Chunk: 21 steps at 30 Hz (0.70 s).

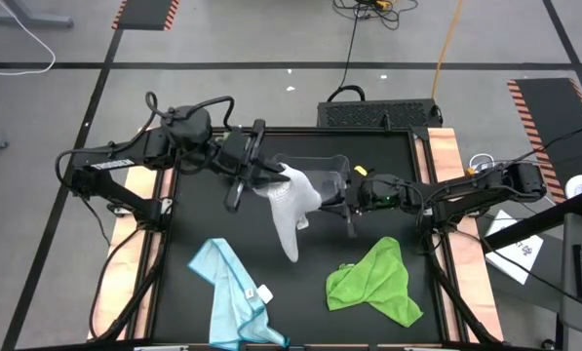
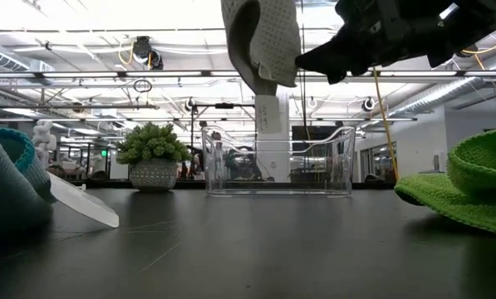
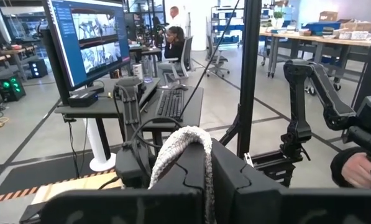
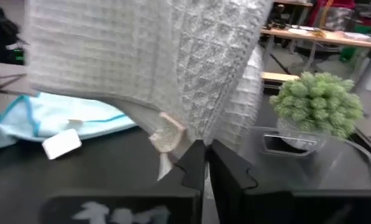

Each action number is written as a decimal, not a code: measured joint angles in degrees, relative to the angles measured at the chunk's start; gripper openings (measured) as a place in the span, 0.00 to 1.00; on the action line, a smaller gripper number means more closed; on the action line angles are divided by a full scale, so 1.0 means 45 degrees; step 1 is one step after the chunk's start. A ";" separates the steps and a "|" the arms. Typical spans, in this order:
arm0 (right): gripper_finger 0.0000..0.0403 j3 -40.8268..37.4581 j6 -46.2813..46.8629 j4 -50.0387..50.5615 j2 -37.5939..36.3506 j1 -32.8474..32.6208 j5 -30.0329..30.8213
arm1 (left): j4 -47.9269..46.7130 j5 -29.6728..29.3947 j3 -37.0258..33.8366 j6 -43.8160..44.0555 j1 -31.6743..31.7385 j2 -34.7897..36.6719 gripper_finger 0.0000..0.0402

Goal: Fold microfiber towels
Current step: Fold the gray towel

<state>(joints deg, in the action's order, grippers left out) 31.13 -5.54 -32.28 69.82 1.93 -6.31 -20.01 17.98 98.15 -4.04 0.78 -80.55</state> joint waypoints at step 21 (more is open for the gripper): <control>0.00 0.0010 0.1526 0.5555 -0.5268 -0.0131 -0.0916 | -0.3386 -0.1474 -0.0013 -0.0711 -0.0629 0.0157 0.01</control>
<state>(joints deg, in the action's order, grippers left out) 31.18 1.32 -7.29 46.11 1.34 -10.44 -35.25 11.35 98.09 -7.24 -2.05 -79.85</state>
